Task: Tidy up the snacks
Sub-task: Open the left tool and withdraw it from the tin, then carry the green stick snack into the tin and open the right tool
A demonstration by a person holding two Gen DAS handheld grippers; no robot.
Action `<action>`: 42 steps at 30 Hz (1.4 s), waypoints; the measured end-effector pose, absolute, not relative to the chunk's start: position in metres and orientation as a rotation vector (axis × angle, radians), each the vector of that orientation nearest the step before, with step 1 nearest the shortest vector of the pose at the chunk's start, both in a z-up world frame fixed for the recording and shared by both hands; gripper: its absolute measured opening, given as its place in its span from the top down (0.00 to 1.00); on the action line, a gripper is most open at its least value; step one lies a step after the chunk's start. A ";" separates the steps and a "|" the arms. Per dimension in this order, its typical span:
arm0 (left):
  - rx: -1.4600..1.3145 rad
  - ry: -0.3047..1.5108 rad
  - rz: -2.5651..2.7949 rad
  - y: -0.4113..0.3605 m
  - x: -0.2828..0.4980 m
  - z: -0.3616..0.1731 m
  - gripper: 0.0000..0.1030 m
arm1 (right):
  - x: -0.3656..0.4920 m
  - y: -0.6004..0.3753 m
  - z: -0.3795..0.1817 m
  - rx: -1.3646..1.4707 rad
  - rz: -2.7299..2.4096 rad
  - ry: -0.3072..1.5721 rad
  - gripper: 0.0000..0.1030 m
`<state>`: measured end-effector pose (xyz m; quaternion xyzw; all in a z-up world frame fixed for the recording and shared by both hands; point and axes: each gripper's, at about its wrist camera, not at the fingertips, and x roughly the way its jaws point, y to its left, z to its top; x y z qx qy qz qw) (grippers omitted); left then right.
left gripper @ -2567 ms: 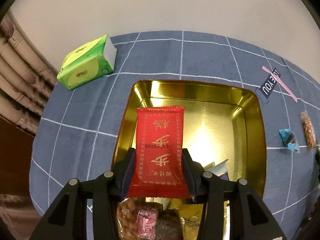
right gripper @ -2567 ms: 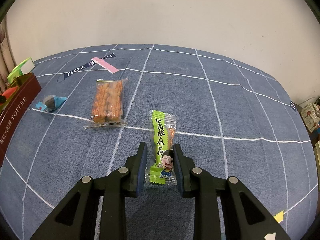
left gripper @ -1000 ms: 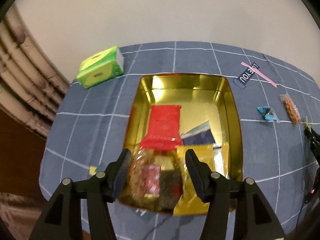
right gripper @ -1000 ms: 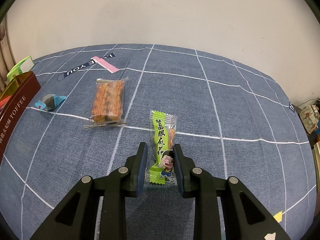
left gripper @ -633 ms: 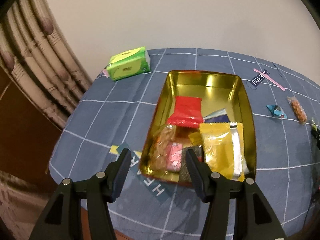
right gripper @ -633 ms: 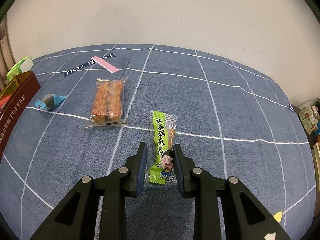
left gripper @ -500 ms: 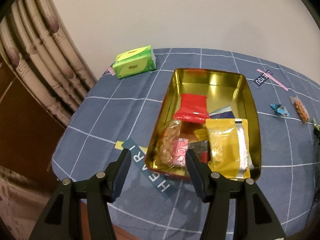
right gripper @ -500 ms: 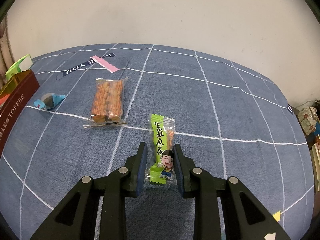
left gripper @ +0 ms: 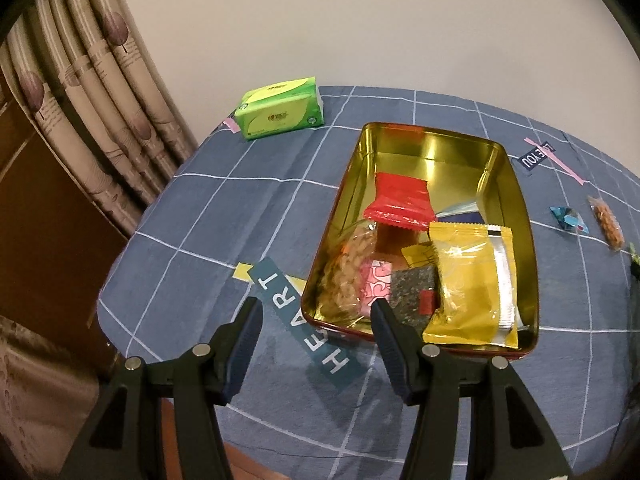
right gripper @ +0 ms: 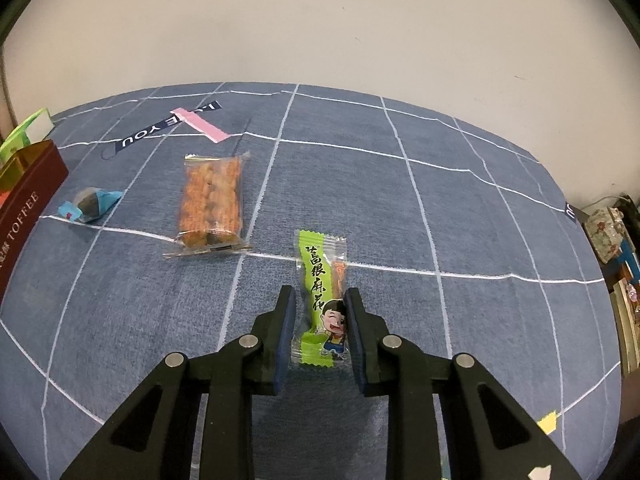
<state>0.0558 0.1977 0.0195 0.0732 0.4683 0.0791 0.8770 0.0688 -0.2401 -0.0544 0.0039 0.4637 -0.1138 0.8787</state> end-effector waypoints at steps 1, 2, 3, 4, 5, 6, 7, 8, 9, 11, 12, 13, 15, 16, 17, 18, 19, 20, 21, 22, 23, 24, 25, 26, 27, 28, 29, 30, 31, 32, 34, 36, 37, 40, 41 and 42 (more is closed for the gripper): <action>0.149 0.977 0.164 0.199 0.056 0.020 0.44 | 0.069 -0.240 -0.054 0.013 -0.239 0.971 0.78; 0.144 0.976 0.166 0.200 0.056 0.020 0.44 | 0.070 -0.240 -0.054 0.019 -0.238 0.975 0.79; 0.133 0.974 0.169 0.202 0.056 0.020 0.44 | 0.070 -0.239 -0.053 0.023 -0.237 0.978 0.79; 0.128 0.973 0.171 0.203 0.056 0.021 0.44 | 0.069 -0.239 -0.053 0.021 -0.240 0.980 0.79; 0.122 0.972 0.175 0.205 0.056 0.021 0.44 | 0.068 -0.238 -0.053 0.017 -0.246 0.984 0.79; 0.116 0.970 0.181 0.207 0.057 0.022 0.44 | 0.067 -0.237 -0.053 0.018 -0.248 0.988 0.79; 0.108 0.968 0.187 0.210 0.057 0.023 0.44 | 0.067 -0.236 -0.052 0.021 -0.248 0.991 0.79; 0.100 0.966 0.192 0.211 0.056 0.024 0.44 | 0.066 -0.234 -0.050 0.024 -0.246 0.992 0.79; 0.087 0.963 0.197 0.213 0.056 0.025 0.44 | 0.064 -0.231 -0.047 0.024 -0.243 0.991 0.79; 0.069 0.961 0.201 0.217 0.056 0.027 0.44 | 0.063 -0.225 -0.040 0.030 -0.231 0.981 0.79; 0.065 0.957 0.206 0.218 0.056 0.028 0.44 | 0.063 -0.220 -0.033 0.038 -0.217 0.974 0.79; 0.066 0.955 0.211 0.219 0.056 0.028 0.44 | 0.063 -0.214 -0.028 0.047 -0.199 0.969 0.79; 0.067 0.953 0.223 0.221 0.056 0.029 0.44 | 0.064 -0.202 -0.018 0.062 -0.165 0.956 0.79; 0.062 0.951 0.225 0.222 0.055 0.030 0.44 | 0.065 -0.192 -0.011 0.069 -0.137 0.949 0.79; 0.056 0.950 0.229 0.224 0.055 0.031 0.44 | 0.065 -0.180 -0.005 0.071 -0.114 0.944 0.79; 0.050 0.948 0.238 0.227 0.054 0.031 0.44 | 0.066 -0.171 -0.001 0.075 -0.092 0.941 0.79; 0.049 0.947 0.244 0.228 0.054 0.032 0.44 | 0.067 -0.158 0.005 0.085 -0.055 0.938 0.79; 0.046 0.948 0.252 0.231 0.054 0.032 0.44 | 0.067 -0.146 0.010 0.094 -0.024 0.935 0.79; 0.040 0.949 0.259 0.233 0.054 0.033 0.44 | 0.067 -0.136 0.013 0.098 0.002 0.933 0.79; 0.035 0.948 0.264 0.236 0.054 0.034 0.44 | 0.068 -0.125 0.016 0.099 0.025 0.932 0.79; 0.032 0.949 0.272 0.240 0.054 0.035 0.44 | 0.069 -0.106 0.020 0.100 0.065 0.932 0.79; 0.029 0.946 0.284 0.243 0.053 0.036 0.44 | 0.069 -0.096 0.022 0.102 0.087 0.932 0.79; 0.031 0.943 0.294 0.246 0.052 0.037 0.44 | 0.069 -0.082 0.025 0.102 0.118 0.931 0.79; 0.037 0.939 0.309 0.250 0.052 0.038 0.44 | 0.070 -0.064 0.029 0.100 0.157 0.930 0.79; 0.039 0.938 0.319 0.253 0.051 0.038 0.44 | 0.071 -0.052 0.030 0.100 0.183 0.932 0.79; 0.032 0.938 0.331 0.257 0.051 0.038 0.44 | 0.073 -0.039 0.032 0.100 0.210 0.933 0.79; 0.025 0.937 0.335 0.260 0.050 0.039 0.44 | 0.073 -0.027 0.034 0.098 0.237 0.934 0.79; 0.009 0.936 0.344 0.265 0.050 0.040 0.44 | 0.075 -0.012 0.035 0.089 0.268 0.935 0.79; 0.002 0.937 0.351 0.269 0.050 0.040 0.44 | 0.077 0.000 0.036 0.080 0.287 0.936 0.79; -0.006 0.937 0.360 0.273 0.049 0.040 0.44 | 0.079 0.015 0.036 0.075 0.315 0.938 0.79; -0.021 0.938 0.373 0.279 0.050 0.040 0.44 | 0.083 0.037 0.036 0.069 0.353 0.944 0.79; -0.032 0.938 0.380 0.285 0.049 0.041 0.44 | 0.087 0.053 0.035 0.066 0.378 0.950 0.79; -0.036 0.939 0.382 0.287 0.049 0.041 0.44 | 0.090 0.060 0.035 0.073 0.395 0.958 0.79; -0.065 0.943 0.398 0.294 0.048 0.041 0.44 | 0.095 0.077 0.034 0.068 0.412 0.969 0.79; -0.078 0.944 0.399 0.296 0.047 0.041 0.44 | 0.097 0.081 0.032 0.064 0.419 0.977 0.79; -0.091 0.945 0.404 0.299 0.047 0.041 0.44 | 0.099 0.084 0.030 0.064 0.423 0.982 0.79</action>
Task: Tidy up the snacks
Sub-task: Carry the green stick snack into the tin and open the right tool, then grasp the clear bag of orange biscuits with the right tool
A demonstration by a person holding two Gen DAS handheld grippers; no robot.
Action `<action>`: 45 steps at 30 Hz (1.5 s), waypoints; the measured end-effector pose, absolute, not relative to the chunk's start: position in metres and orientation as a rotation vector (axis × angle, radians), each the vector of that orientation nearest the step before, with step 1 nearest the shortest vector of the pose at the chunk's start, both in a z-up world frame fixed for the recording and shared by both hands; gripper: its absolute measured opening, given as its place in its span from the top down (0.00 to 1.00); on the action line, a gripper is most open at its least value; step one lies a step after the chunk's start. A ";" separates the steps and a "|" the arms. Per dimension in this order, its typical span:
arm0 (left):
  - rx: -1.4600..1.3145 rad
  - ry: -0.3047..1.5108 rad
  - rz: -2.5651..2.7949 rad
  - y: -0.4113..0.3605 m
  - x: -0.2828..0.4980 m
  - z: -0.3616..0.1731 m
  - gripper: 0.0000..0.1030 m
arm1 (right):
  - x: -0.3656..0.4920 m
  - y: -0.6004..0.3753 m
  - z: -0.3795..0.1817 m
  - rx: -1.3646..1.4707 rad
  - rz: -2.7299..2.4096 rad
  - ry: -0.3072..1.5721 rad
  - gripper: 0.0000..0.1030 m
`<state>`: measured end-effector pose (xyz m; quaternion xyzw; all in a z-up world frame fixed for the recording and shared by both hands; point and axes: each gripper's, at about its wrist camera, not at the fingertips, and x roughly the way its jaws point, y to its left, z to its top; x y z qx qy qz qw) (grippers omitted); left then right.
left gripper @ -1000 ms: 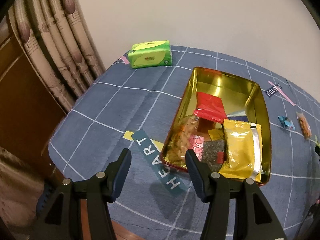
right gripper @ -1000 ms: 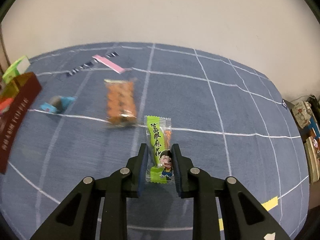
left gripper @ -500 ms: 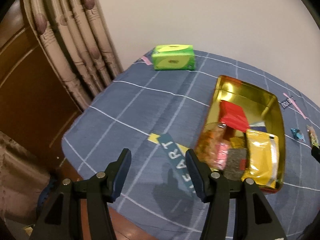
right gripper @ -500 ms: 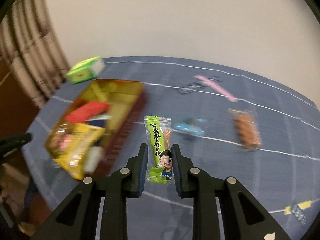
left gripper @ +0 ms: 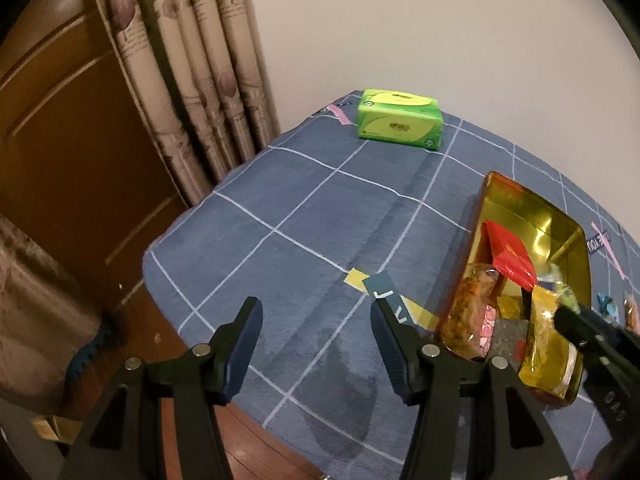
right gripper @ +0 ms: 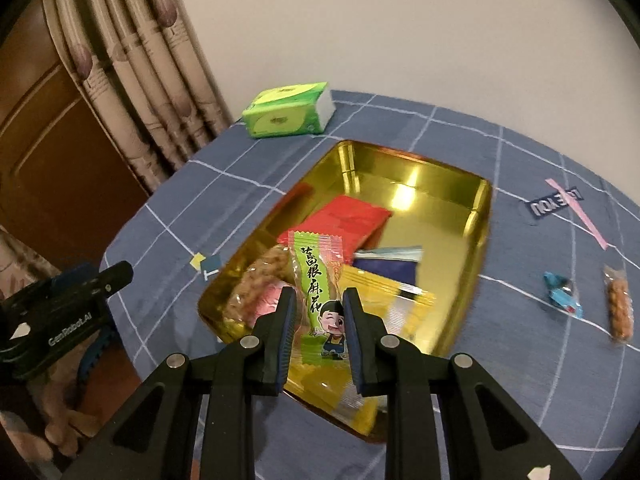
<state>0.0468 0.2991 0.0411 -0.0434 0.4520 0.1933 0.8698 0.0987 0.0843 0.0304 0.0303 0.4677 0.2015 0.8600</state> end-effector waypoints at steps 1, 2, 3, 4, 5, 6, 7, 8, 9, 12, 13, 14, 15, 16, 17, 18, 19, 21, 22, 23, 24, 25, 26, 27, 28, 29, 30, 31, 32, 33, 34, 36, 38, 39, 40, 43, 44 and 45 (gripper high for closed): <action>-0.100 0.945 0.412 0.301 0.046 0.041 0.44 | 0.101 0.088 0.028 0.064 0.425 0.988 0.79; -0.109 0.944 0.420 0.303 0.046 0.041 0.44 | 0.103 0.093 0.026 0.064 0.428 0.996 0.79; -0.122 0.943 0.426 0.306 0.045 0.041 0.44 | 0.105 0.097 0.024 0.064 0.430 1.001 0.79; -0.128 0.942 0.426 0.307 0.045 0.041 0.44 | 0.108 0.099 0.022 0.062 0.431 1.004 0.79; -0.134 0.942 0.426 0.309 0.045 0.042 0.44 | 0.110 0.103 0.020 0.060 0.433 1.008 0.79; -0.138 0.944 0.428 0.309 0.045 0.041 0.44 | 0.112 0.107 0.018 0.059 0.437 1.012 0.79; -0.139 0.945 0.427 0.309 0.045 0.041 0.44 | 0.113 0.112 0.017 0.059 0.443 1.017 0.79; -0.139 0.945 0.424 0.308 0.045 0.041 0.44 | 0.114 0.116 0.015 0.055 0.450 1.019 0.79; -0.137 0.946 0.421 0.307 0.046 0.041 0.44 | 0.114 0.119 0.014 0.047 0.454 1.018 0.79; -0.136 0.944 0.417 0.306 0.046 0.041 0.44 | 0.116 0.128 0.010 0.036 0.465 1.023 0.79; -0.137 0.945 0.416 0.306 0.046 0.041 0.44 | 0.117 0.129 0.009 0.035 0.469 1.025 0.78; -0.139 0.945 0.415 0.306 0.046 0.041 0.44 | 0.117 0.132 0.007 0.030 0.478 1.030 0.78; -0.140 0.946 0.416 0.307 0.046 0.041 0.44 | 0.117 0.134 0.005 0.024 0.485 1.035 0.76; -0.141 0.949 0.415 0.307 0.047 0.040 0.44 | 0.117 0.135 0.003 0.019 0.492 1.041 0.76; -0.143 0.950 0.416 0.307 0.047 0.040 0.44 | 0.117 0.135 0.003 0.019 0.496 1.040 0.76; -0.145 0.949 0.415 0.307 0.047 0.040 0.44 | 0.116 0.136 0.003 0.018 0.500 1.037 0.76; -0.146 0.949 0.414 0.307 0.047 0.040 0.44 | 0.115 0.136 0.004 0.014 0.503 1.032 0.75; -0.142 0.948 0.412 0.306 0.047 0.040 0.44 | 0.113 0.136 0.007 0.005 0.510 1.025 0.67; -0.140 0.949 0.412 0.306 0.047 0.040 0.44 | 0.113 0.135 0.008 0.005 0.512 1.021 0.65; -0.138 0.949 0.410 0.305 0.047 0.039 0.44 | 0.111 0.131 0.011 0.004 0.511 1.012 0.65; -0.135 0.952 0.406 0.304 0.048 0.039 0.44 | 0.111 0.129 0.014 0.005 0.512 1.005 0.65; -0.132 0.954 0.404 0.304 0.048 0.038 0.44 | 0.110 0.126 0.017 0.009 0.516 0.997 0.65; -0.131 0.955 0.403 0.303 0.048 0.038 0.44 | 0.109 0.120 0.021 0.016 0.517 0.988 0.65; -0.127 0.955 0.400 0.302 0.048 0.038 0.44 | 0.109 0.116 0.023 0.017 0.512 0.982 0.65; -0.121 0.953 0.396 0.301 0.048 0.038 0.44 | 0.108 0.112 0.026 0.017 0.506 0.974 0.65; -0.117 0.951 0.396 0.300 0.048 0.038 0.44 | 0.106 0.105 0.030 0.010 0.496 0.961 0.65; -0.111 0.946 0.395 0.298 0.048 0.039 0.44 | 0.105 0.100 0.032 0.003 0.485 0.953 0.64; -0.106 0.943 0.392 0.297 0.047 0.040 0.44 | 0.104 0.093 0.034 -0.007 0.467 0.942 0.60; -0.098 0.940 0.386 0.294 0.047 0.040 0.44 | 0.103 0.086 0.036 -0.015 0.450 0.931 0.57; -0.091 0.939 0.383 0.292 0.047 0.040 0.44 | 0.102 0.080 0.038 -0.019 0.436 0.924 0.53; -0.084 0.938 0.380 0.290 0.047 0.040 0.44 | 0.101 0.072 0.039 -0.024 0.420 0.917 0.53; -0.070 0.938 0.373 0.285 0.047 0.040 0.44 | 0.101 0.054 0.040 -0.028 0.382 0.909 0.53; -0.056 0.936 0.367 0.281 0.047 0.040 0.44 | 0.100 0.035 0.041 -0.022 0.355 0.909 0.53; -0.049 0.934 0.363 0.279 0.047 0.040 0.44 | 0.100 0.028 0.041 -0.022 0.340 0.910 0.53; -0.044 0.933 0.361 0.277 0.047 0.040 0.44 | 0.100 0.020 0.040 -0.023 0.326 0.908 0.53; -0.026 0.928 0.353 0.271 0.047 0.040 0.44 | 0.099 -0.009 0.039 -0.034 0.275 0.901 0.53; -0.018 0.927 0.353 0.269 0.047 0.039 0.44 | 0.099 -0.021 0.038 -0.032 0.257 0.902 0.53; -0.008 0.926 0.352 0.267 0.047 0.039 0.44 | 0.098 -0.029 0.038 -0.033 0.247 0.900 0.53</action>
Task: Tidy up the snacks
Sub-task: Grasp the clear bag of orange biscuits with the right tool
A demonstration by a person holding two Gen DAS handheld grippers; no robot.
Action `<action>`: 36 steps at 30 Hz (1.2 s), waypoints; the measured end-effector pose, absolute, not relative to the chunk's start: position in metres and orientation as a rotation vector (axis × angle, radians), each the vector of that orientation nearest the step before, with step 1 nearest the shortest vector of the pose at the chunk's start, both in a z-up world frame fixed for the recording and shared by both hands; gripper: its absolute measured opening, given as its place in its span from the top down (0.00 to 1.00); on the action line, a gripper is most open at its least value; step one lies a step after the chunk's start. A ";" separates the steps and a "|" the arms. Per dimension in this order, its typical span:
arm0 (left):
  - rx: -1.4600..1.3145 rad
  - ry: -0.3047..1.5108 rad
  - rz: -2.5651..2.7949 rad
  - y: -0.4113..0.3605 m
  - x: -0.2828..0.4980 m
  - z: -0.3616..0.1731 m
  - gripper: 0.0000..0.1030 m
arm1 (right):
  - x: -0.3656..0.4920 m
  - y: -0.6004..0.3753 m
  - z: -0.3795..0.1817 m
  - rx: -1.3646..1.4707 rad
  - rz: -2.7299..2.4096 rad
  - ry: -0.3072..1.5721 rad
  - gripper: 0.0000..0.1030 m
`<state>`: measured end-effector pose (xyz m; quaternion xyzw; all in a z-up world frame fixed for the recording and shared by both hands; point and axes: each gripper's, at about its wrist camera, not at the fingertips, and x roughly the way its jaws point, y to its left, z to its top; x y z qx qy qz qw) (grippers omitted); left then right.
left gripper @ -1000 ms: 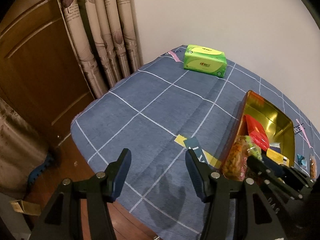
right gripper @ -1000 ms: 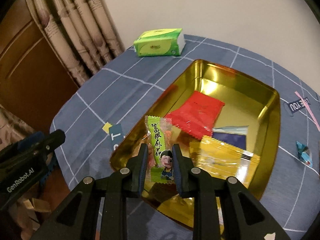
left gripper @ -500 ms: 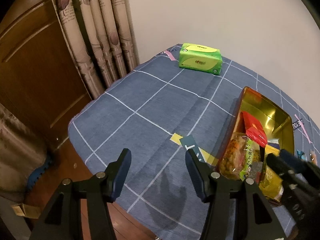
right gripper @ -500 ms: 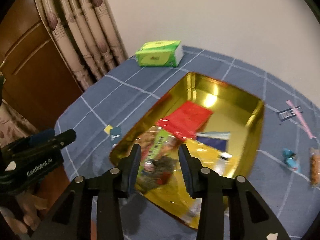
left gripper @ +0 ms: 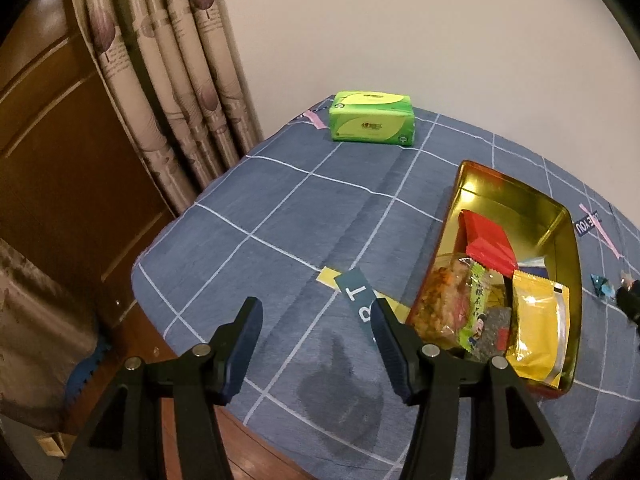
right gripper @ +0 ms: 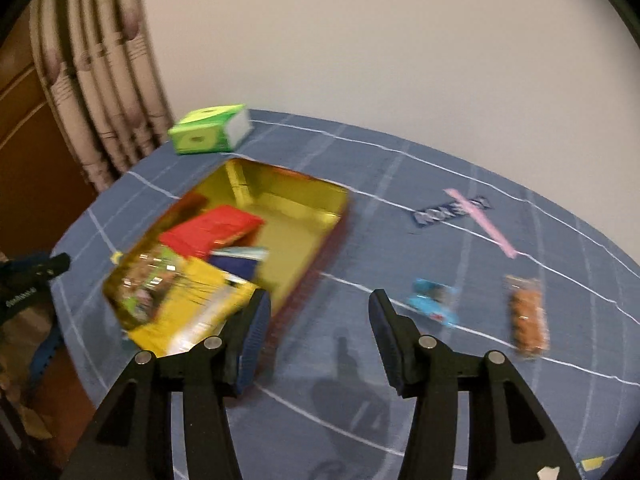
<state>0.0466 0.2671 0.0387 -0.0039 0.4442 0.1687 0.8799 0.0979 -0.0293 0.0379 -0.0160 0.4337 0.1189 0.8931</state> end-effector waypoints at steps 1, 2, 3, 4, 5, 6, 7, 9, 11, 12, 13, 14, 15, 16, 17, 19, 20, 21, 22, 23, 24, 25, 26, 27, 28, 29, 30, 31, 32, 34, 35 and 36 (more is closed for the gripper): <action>0.003 0.927 0.350 0.265 0.047 0.038 0.44 | 0.097 -0.038 0.037 -0.037 0.233 0.898 0.53; 0.011 0.928 0.351 0.263 0.046 0.037 0.44 | 0.096 -0.050 0.036 -0.047 0.211 0.898 0.53; 0.020 0.928 0.352 0.261 0.046 0.036 0.44 | 0.095 -0.058 0.035 -0.048 0.199 0.898 0.53; 0.027 0.929 0.351 0.260 0.046 0.035 0.44 | 0.095 -0.068 0.033 -0.043 0.186 0.899 0.53; 0.028 0.931 0.348 0.259 0.046 0.035 0.44 | 0.094 -0.082 0.031 -0.033 0.172 0.899 0.53; 0.027 0.929 0.341 0.257 0.046 0.034 0.44 | 0.094 -0.091 0.030 -0.028 0.162 0.897 0.53; 0.030 0.929 0.338 0.255 0.045 0.034 0.44 | 0.094 -0.100 0.028 -0.022 0.148 0.896 0.53; 0.043 0.929 0.332 0.250 0.045 0.033 0.44 | 0.094 -0.124 0.023 -0.008 0.121 0.899 0.53; 0.052 0.936 0.321 0.245 0.044 0.032 0.44 | 0.094 -0.148 0.015 0.001 0.090 0.907 0.53; 0.062 0.936 0.312 0.241 0.044 0.032 0.44 | 0.094 -0.157 0.011 0.004 0.079 0.912 0.53; 0.077 0.938 0.306 0.235 0.044 0.032 0.44 | 0.095 -0.168 0.006 0.007 0.061 0.920 0.53; 0.084 0.937 0.302 0.232 0.043 0.033 0.44 | 0.096 -0.176 0.001 0.010 0.050 0.926 0.53; 0.092 0.934 0.289 0.226 0.043 0.034 0.44 | 0.097 -0.183 -0.003 0.012 0.043 0.931 0.53; 0.101 0.931 0.276 0.219 0.043 0.036 0.44 | 0.099 -0.191 -0.008 0.017 0.037 0.938 0.53; 0.107 0.931 0.265 0.213 0.044 0.038 0.44 | 0.101 -0.196 -0.012 0.021 0.030 0.942 0.53; 0.113 0.935 0.236 0.201 0.047 0.040 0.44 | 0.104 -0.204 -0.018 0.033 0.027 0.950 0.53; 0.113 0.936 0.226 0.196 0.049 0.042 0.44 | 0.108 -0.207 -0.022 0.040 0.029 0.954 0.53; 0.114 0.933 0.210 0.188 0.051 0.044 0.44 | 0.111 -0.210 -0.026 0.046 0.027 0.958 0.53; 0.119 0.931 0.195 0.181 0.054 0.046 0.44 | 0.115 -0.211 -0.029 0.050 0.028 0.962 0.53; 0.129 0.930 0.183 0.173 0.057 0.047 0.44 | 0.119 -0.212 -0.033 0.055 0.032 0.966 0.53; 0.139 0.929 0.174 0.165 0.060 0.048 0.44 | 0.124 -0.214 -0.036 0.059 0.036 0.970 0.53; 0.145 0.928 0.160 0.158 0.063 0.049 0.44 | 0.127 -0.214 -0.038 0.060 0.036 0.973 0.53; 0.150 0.929 0.145 0.151 0.066 0.049 0.44 | 0.132 -0.214 -0.041 0.059 0.039 0.974 0.53; 0.155 0.930 0.130 0.143 0.070 0.050 0.44 | 0.135 -0.214 -0.043 0.058 0.041 0.975 0.53; 0.160 0.931 0.117 0.136 0.073 0.049 0.44 | 0.137 -0.213 -0.045 0.055 0.042 0.976 0.53; 0.164 0.932 0.105 0.129 0.076 0.049 0.44 | 0.138 -0.214 -0.047 0.053 0.044 0.978 0.53; 0.171 0.933 0.092 0.121 0.079 0.049 0.44 | 0.141 -0.214 -0.050 0.052 0.047 0.982 0.53; 0.177 0.933 0.082 0.113 0.082 0.048 0.44 | 0.144 -0.214 -0.052 0.050 0.051 0.984 0.53; 0.183 0.934 0.071 0.107 0.085 0.047 0.44 | 0.146 -0.214 -0.054 0.047 0.052 0.984 0.53; 0.195 0.935 0.048 0.092 0.092 0.045 0.44 | 0.150 -0.213 -0.055 0.043 0.055 0.979 0.53; 0.200 0.935 0.038 0.086 0.095 0.044 0.44 | 0.151 -0.212 -0.056 0.039 0.058 0.971 0.53; 0.206 0.936 0.028 0.079 0.098 0.042 0.44 | 0.151 -0.211 -0.056 0.032 0.058 0.967 0.53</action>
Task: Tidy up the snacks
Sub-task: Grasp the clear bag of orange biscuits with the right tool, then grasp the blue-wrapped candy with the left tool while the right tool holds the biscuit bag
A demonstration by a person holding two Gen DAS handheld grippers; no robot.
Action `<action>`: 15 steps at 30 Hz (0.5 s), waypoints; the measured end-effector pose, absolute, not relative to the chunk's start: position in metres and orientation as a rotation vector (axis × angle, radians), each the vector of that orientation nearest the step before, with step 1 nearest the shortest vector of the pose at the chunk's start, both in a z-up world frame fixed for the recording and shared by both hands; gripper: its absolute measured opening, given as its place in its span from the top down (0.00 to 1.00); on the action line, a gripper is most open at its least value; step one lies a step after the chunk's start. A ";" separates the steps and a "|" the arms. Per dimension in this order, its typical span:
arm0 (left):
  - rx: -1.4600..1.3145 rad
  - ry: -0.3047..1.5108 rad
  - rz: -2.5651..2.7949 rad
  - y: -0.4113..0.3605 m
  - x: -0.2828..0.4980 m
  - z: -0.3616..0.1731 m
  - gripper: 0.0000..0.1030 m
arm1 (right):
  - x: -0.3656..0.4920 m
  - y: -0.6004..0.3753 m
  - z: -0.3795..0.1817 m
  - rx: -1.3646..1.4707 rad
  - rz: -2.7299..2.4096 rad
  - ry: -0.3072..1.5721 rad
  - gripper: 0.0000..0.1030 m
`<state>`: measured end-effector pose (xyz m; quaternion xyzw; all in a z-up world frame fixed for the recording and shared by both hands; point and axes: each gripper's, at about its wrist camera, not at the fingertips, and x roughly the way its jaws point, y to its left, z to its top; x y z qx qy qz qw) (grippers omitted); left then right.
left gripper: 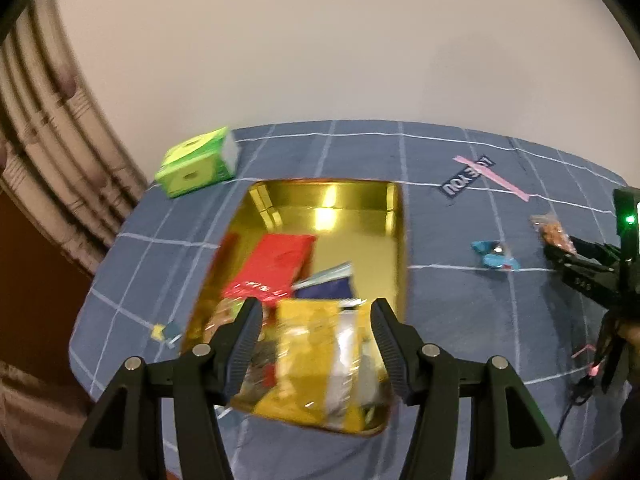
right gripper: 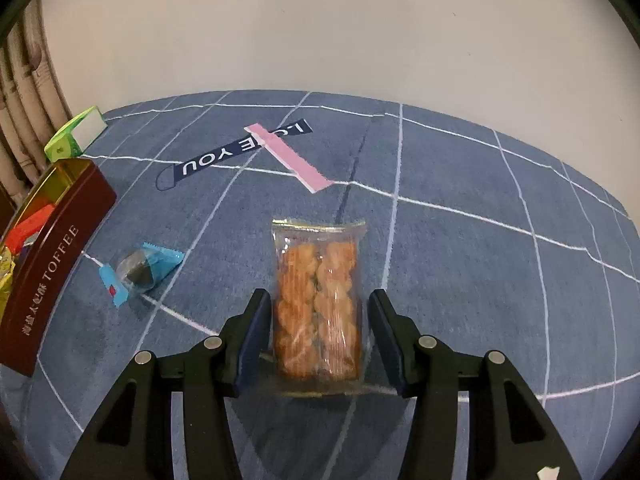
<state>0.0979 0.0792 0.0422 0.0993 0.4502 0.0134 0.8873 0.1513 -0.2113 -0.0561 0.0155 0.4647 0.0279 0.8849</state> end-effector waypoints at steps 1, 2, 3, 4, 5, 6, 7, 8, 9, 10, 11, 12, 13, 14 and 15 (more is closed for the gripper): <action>0.211 0.934 0.019 0.072 0.100 0.041 0.44 | 0.152 -0.210 -0.056 0.025 0.057 0.963 0.54; 0.216 0.931 0.007 0.064 0.104 0.039 0.44 | 0.152 -0.209 -0.057 0.013 0.056 0.957 0.55; 0.220 0.930 0.000 0.059 0.106 0.038 0.44 | 0.153 -0.208 -0.057 0.006 0.058 0.953 0.56; 0.223 0.929 -0.008 0.053 0.108 0.037 0.44 | 0.153 -0.207 -0.057 0.002 0.062 0.949 0.59; 0.225 0.930 -0.018 0.047 0.110 0.036 0.44 | 0.153 -0.207 -0.058 0.003 0.068 0.945 0.60; 0.228 0.934 -0.029 0.040 0.113 0.034 0.44 | 0.154 -0.206 -0.058 0.001 0.069 0.943 0.61; 0.230 0.938 -0.037 0.034 0.115 0.032 0.44 | 0.153 -0.206 -0.058 0.000 0.071 0.940 0.62; 0.231 0.938 -0.045 0.029 0.117 0.030 0.44 | 0.153 -0.205 -0.058 -0.003 0.074 0.935 0.62; 0.236 0.940 -0.057 0.022 0.119 0.027 0.44 | 0.153 -0.205 -0.058 -0.004 0.076 0.932 0.63; 0.238 0.941 -0.063 0.017 0.120 0.026 0.44 | 0.153 -0.205 -0.059 -0.005 0.076 0.930 0.66; 0.237 0.944 -0.071 0.012 0.123 0.024 0.44 | 0.153 -0.206 -0.058 -0.003 0.073 0.929 0.66; 0.236 0.946 -0.078 0.009 0.124 0.023 0.44 | 0.153 -0.206 -0.058 -0.002 0.073 0.928 0.66; 0.234 0.949 -0.089 0.004 0.126 0.021 0.44 | 0.153 -0.206 -0.058 0.000 0.074 0.928 0.66; 0.233 0.953 -0.099 0.000 0.128 0.019 0.44 | 0.153 -0.206 -0.059 0.002 0.076 0.929 0.66; 0.232 0.954 -0.106 -0.002 0.130 0.017 0.44 | 0.153 -0.206 -0.059 -0.002 0.072 0.929 0.66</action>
